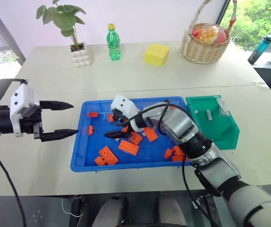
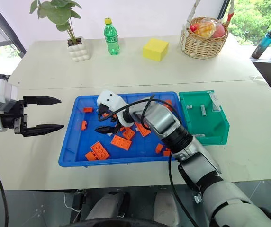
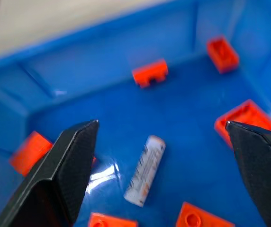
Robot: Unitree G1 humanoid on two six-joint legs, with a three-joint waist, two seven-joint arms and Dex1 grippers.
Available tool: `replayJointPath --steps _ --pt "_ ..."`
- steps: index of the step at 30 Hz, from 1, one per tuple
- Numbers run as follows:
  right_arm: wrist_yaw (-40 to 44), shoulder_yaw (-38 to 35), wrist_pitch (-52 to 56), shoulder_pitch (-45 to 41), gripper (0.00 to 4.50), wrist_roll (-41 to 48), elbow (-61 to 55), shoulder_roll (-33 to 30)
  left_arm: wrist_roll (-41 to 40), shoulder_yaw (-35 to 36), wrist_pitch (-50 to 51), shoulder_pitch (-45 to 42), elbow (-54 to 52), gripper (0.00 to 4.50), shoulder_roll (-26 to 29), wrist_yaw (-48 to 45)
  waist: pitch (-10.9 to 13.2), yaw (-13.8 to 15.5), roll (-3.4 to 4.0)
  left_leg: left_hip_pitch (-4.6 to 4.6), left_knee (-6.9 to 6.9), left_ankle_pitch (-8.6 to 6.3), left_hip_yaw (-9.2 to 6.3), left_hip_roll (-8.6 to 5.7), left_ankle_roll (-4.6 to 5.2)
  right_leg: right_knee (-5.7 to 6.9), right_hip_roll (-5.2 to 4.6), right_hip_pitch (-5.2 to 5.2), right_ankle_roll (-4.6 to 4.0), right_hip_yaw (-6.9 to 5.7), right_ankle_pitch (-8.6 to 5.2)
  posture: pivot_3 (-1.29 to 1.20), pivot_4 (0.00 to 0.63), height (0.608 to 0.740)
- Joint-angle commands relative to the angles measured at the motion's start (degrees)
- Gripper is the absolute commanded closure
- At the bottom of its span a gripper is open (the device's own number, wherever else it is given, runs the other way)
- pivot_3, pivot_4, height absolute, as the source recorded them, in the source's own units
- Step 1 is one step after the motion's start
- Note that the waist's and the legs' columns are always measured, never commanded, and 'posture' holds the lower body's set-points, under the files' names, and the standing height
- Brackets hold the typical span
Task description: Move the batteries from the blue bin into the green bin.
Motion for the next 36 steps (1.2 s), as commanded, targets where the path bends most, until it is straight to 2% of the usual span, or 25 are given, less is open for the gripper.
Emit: replayJointPath --steps 1,8,9,11,17,18,25,27,29,31,36 --pt "1.4 1.8 -2.7 0.9 0.09 -1.9 -0.1 0.1 -0.8 1.7 0.4 0.1 -2.1 0.00 1.0 0.2 0.0 -0.4 0.00 0.00 -0.01 0.00 0.00 0.00 0.00 0.01 0.00 0.00 0.00 0.01 0.00 0.00 0.150 0.737" --pt "2.1 4.2 -6.6 3.2 0.09 -6.1 4.1 1.0 -1.5 1.3 1.2 0.0 -2.4 0.00 1.2 -0.2 0.0 -1.0 -0.01 -0.01 -0.07 0.01 0.00 0.03 -0.01 0.04 0.02 0.00 0.00 0.01 0.00 0.00 0.150 0.737" --pt "2.1 4.2 -7.1 3.4 0.31 -6.5 4.5 1.2 -1.5 1.2 1.3 0.0 -2.5 0.00 1.2 -0.4 0.0 -1.0 -0.01 -0.01 -0.07 0.01 0.00 0.03 -0.01 0.04 0.02 -0.01 0.00 0.01 0.00 0.00 0.150 0.737" --pt "2.2 4.4 -8.2 3.7 0.91 -7.6 5.0 1.3 -1.5 1.0 1.5 -0.3 -2.6 0.00 1.2 -0.5 0.0 -1.0 -0.02 0.00 -0.06 0.01 -0.01 0.03 -0.01 0.04 0.03 0.00 0.00 0.01 0.00 0.00 0.150 0.737" --pt "2.8 4.0 -8.8 4.4 4.10 -8.9 4.5 2.2 -1.2 0.0 1.5 -1.5 -2.3 0.00 0.9 -0.6 0.0 -0.9 -0.06 0.00 -0.04 0.01 -0.03 0.01 -0.01 0.03 0.03 0.01 0.00 0.02 0.00 0.00 0.150 0.737" --pt "2.9 3.8 -8.8 4.3 4.44 -9.1 4.4 2.3 -1.2 -0.3 1.6 -1.8 -2.3 0.00 0.8 -0.5 0.0 -0.9 -0.07 0.00 -0.04 0.01 -0.03 0.01 -0.01 0.03 0.03 0.00 0.00 0.02 0.00 0.00 0.150 0.737" --pt "2.9 -1.5 -5.7 2.2 4.41 -7.2 1.5 2.9 -1.0 -1.6 1.3 -3.0 -1.4 0.00 0.2 -0.7 0.0 -1.0 -0.07 0.00 -0.04 0.01 -0.03 0.01 -0.01 0.04 0.03 0.00 0.00 0.02 0.00 0.00 0.150 0.737" --pt "2.3 -7.3 -1.6 0.5 4.41 -4.3 -1.8 2.3 -1.7 -2.3 1.7 -3.4 -1.8 0.00 -0.4 -0.6 0.0 -0.9 -0.05 -0.01 -0.04 0.01 -0.03 0.01 -0.01 0.04 0.03 0.01 0.00 0.02 0.00 0.00 0.150 0.737" --pt "1.9 -15.1 4.4 -1.1 4.41 -0.5 -6.5 -0.4 -2.6 -3.1 2.6 -4.1 -2.7 0.00 -1.3 -0.1 0.0 -0.6 -0.04 -0.05 -0.01 0.01 -0.05 -0.02 -0.01 0.04 0.02 0.01 0.00 0.02 0.00 0.00 0.150 0.737" --pt "1.4 -19.9 8.4 -1.7 4.41 1.7 -9.6 -3.2 -3.0 -3.6 3.0 -4.4 -3.0 0.00 -1.8 0.0 0.0 -0.6 -0.06 -0.09 0.02 0.01 -0.09 -0.07 -0.01 0.03 0.00 0.01 0.00 0.03 0.00 0.00 0.150 0.737" --pt "-1.7 -36.8 17.7 0.3 4.41 4.0 -15.5 -18.0 -1.9 -6.2 1.8 -6.4 -2.0 0.00 -4.1 0.3 0.0 0.5 -0.08 -0.16 0.01 0.00 -0.15 -0.15 0.00 0.01 -0.05 0.03 0.00 0.05 0.00 0.00 0.150 0.737"
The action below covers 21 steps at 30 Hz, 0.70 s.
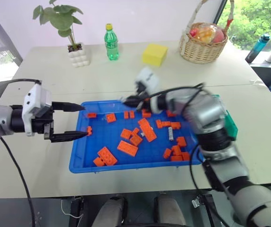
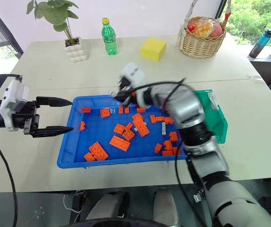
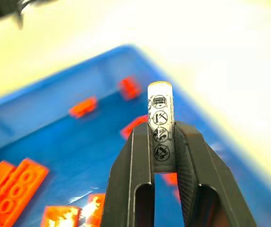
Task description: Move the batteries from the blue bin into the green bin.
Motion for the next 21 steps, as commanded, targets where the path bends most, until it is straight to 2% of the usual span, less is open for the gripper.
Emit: replayJointPath --steps 1,4,8,12,14,18,19,21 --pt "-1.5 -10.8 5.2 3.4 4.41 1.3 -4.8 -9.0 0.0 -0.6 -1.0 -1.8 0.2 0.00 -0.8 0.4 0.0 0.4 -0.01 -0.03 0.01 0.00 0.02 -0.02 0.01 0.00 -0.01 -0.02 0.00 0.02 0.00 0.00 0.150 0.737" --pt "0.1 -16.2 7.8 12.4 4.41 2.9 -9.2 -18.5 0.8 -1.9 -2.1 -3.0 1.5 0.00 -1.7 0.1 0.0 0.6 -0.03 -0.14 0.03 0.00 0.03 0.00 0.01 -0.02 0.00 -0.10 0.00 0.03 0.00 0.00 0.150 0.737" --pt "-0.5 -21.2 10.0 20.7 4.41 4.8 -12.7 -22.9 1.7 -3.4 -3.4 -5.2 3.9 0.00 -2.2 -0.7 0.0 -0.1 -0.01 -0.24 0.02 0.00 0.52 0.22 0.02 -0.06 -0.01 -0.20 0.01 0.04 -0.01 0.00 0.150 0.737" --pt "-1.8 -23.7 9.7 25.4 4.41 6.3 -13.8 -23.1 2.4 -4.6 -4.1 -7.1 5.7 0.00 -2.8 -1.4 0.0 -0.3 -0.01 -0.17 0.04 0.00 0.68 0.35 0.01 -0.02 0.05 -0.20 0.02 0.04 -0.01 0.00 0.150 0.737" --pt "-2.6 -23.4 9.0 26.0 3.38 6.5 -13.6 -23.0 2.5 -5.0 -4.4 -7.5 6.0 0.00 -3.0 -1.6 0.0 -0.3 -0.01 -0.17 0.04 0.00 0.68 0.35 0.01 -0.01 0.05 -0.20 0.02 0.04 -0.01 0.00 0.150 0.737" --pt "-2.8 -20.9 5.7 26.1 1.74 6.2 -13.1 -24.9 2.6 -5.2 -4.5 -7.9 6.1 0.00 -3.2 -2.0 0.0 0.3 -0.01 -0.17 0.04 0.00 0.66 0.33 0.02 -0.02 0.04 -0.21 0.02 0.04 -0.01 0.00 0.150 0.737" --pt "-2.8 -20.3 5.1 25.0 1.20 6.4 -12.8 -25.4 2.6 -5.3 -4.5 -8.1 6.0 0.00 -3.3 -2.0 0.0 0.4 -0.01 -0.18 0.05 0.00 0.66 0.33 0.02 -0.04 0.04 -0.21 0.02 0.04 -0.01 0.00 0.150 0.737" --pt "-3.0 -19.4 5.0 22.1 1.20 7.2 -12.6 -25.8 2.5 -5.2 -4.4 -8.3 5.9 0.00 -3.3 -2.0 0.0 0.4 -0.01 -0.18 0.08 0.00 0.67 0.31 0.02 -0.09 0.03 -0.21 0.02 0.04 -0.01 0.00 0.150 0.737"
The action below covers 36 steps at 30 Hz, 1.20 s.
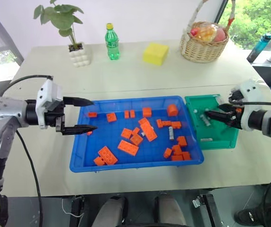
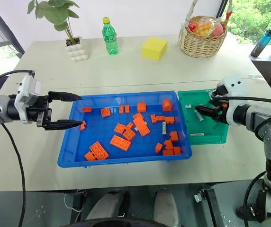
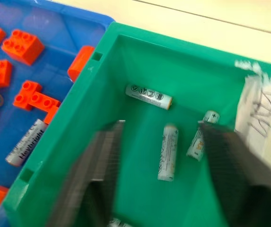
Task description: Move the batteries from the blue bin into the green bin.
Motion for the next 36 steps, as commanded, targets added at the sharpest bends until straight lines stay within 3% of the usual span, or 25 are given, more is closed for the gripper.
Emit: replayJointPath --steps 1,10,14,16,25,36 --pt "-0.5 0.8 -0.9 -6.1 1.20 1.8 -1.3 -0.9 -0.1 0.3 -0.5 -1.1 -0.9 0.00 0.3 -0.4 0.0 0.0 0.00 0.00 0.01 0.00 0.01 -0.01 0.00 -0.02 0.00 0.00 0.00 0.00 0.00 0.00 0.150 0.737" --pt "-6.5 11.6 5.7 -12.1 1.20 7.3 -8.3 13.4 -0.1 0.8 0.0 -0.1 -2.2 0.00 0.4 0.1 0.0 0.0 -0.02 -0.03 -0.01 0.00 -0.03 0.05 0.00 0.03 0.02 -0.01 0.00 0.01 0.00 0.00 0.150 0.737" --pt "-10.9 16.9 7.0 -11.3 0.04 6.6 -8.8 18.7 -0.3 0.4 0.4 -0.6 -2.6 0.00 0.2 0.6 0.0 0.1 -0.07 -0.05 0.07 0.00 -0.17 -0.02 -0.01 0.04 0.02 -0.02 0.00 0.01 0.00 0.00 0.150 0.737" --pt "-12.4 18.8 9.3 -10.6 0.04 7.2 -10.1 20.4 -0.6 0.3 0.8 -0.6 -3.0 0.00 0.2 0.6 0.0 0.1 -0.08 -0.05 0.07 0.00 -0.22 -0.07 0.00 0.07 0.01 -0.02 0.00 0.01 0.00 0.00 0.150 0.737" --pt "-14.8 22.5 11.9 -9.2 0.04 8.0 -11.2 22.2 -1.2 -0.2 2.3 -0.5 -4.9 0.00 -0.4 0.6 0.0 -0.1 -0.08 -0.04 0.07 0.00 -0.25 -0.08 -0.01 0.10 0.01 -0.03 0.00 0.01 0.00 0.00 0.150 0.737" --pt "-15.0 34.5 0.7 -6.8 0.04 1.1 -5.8 19.2 -1.1 -1.3 2.7 -2.7 -4.5 0.00 -1.5 1.0 0.0 -0.1 -0.09 -0.04 0.08 0.00 -0.25 -0.09 -0.01 0.10 0.01 -0.05 0.00 0.01 0.00 0.00 0.150 0.737"
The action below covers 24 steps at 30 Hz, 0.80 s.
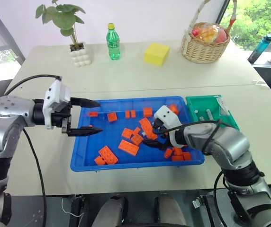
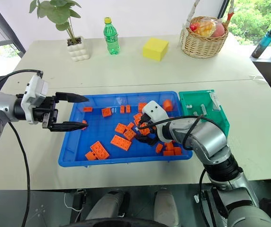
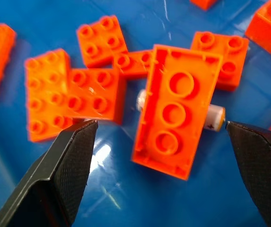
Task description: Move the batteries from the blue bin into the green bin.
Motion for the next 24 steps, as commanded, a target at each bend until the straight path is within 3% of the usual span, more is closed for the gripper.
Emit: replayJointPath --steps 1,3,6,11,16,20,24 --pt "0.1 2.3 -4.5 0.1 0.04 -2.5 1.0 -0.4 -1.0 0.5 0.1 -1.0 -1.2 0.00 -0.3 0.1 0.0 0.0 0.00 0.01 0.00 0.00 0.00 0.00 0.00 0.00 0.00 0.01 0.00 0.00 0.00 0.00 0.150 0.737" --pt "0.1 2.8 -5.9 0.2 0.04 -3.6 1.8 -0.3 -1.0 0.3 0.1 -0.8 -1.5 0.00 -0.7 0.0 0.0 0.0 -0.01 0.01 0.00 0.00 0.00 0.00 0.00 0.00 0.00 0.01 0.00 0.00 0.00 0.00 0.150 0.737" --pt "0.3 3.2 -7.2 0.7 0.82 -4.6 2.0 -0.7 -1.1 0.2 0.2 -0.5 -2.1 0.00 -1.0 -0.2 0.0 0.0 -0.01 0.01 0.00 0.00 0.00 0.00 0.00 0.00 0.01 0.01 0.00 0.00 0.00 0.00 0.150 0.737" --pt "1.1 0.9 -6.3 1.5 3.29 -4.0 -0.2 -1.0 -0.8 0.0 0.0 -0.7 -1.9 0.00 -1.7 0.1 0.0 0.0 -0.02 0.01 0.01 0.00 -0.01 -0.01 0.00 0.00 0.00 0.03 0.00 0.00 0.00 0.00 0.150 0.737" --pt "2.0 -3.7 -3.0 0.2 3.29 -1.5 -3.5 -1.1 -1.2 0.1 0.1 -0.1 -1.9 0.00 -2.9 0.2 0.0 0.1 -0.02 0.01 0.02 0.00 -0.02 -0.03 0.00 0.00 0.00 0.03 0.00 0.00 0.00 0.00 0.150 0.737" --pt "4.3 -7.5 -2.5 -5.5 3.29 1.4 -3.8 -0.2 -1.6 0.5 -1.1 1.6 -1.9 0.00 -5.9 1.5 0.0 0.0 -0.02 0.01 0.02 0.00 -0.01 -0.02 0.00 0.00 0.00 0.03 0.00 0.00 0.00 0.00 0.150 0.737" --pt "6.0 -4.1 -6.5 -11.1 3.29 1.6 2.2 5.1 -1.0 0.7 -3.6 2.5 -1.7 0.00 -7.7 2.2 0.0 -0.2 -0.02 0.02 0.00 0.00 0.00 0.04 0.00 0.00 0.03 0.02 0.00 0.00 0.00 0.00 0.150 0.737"
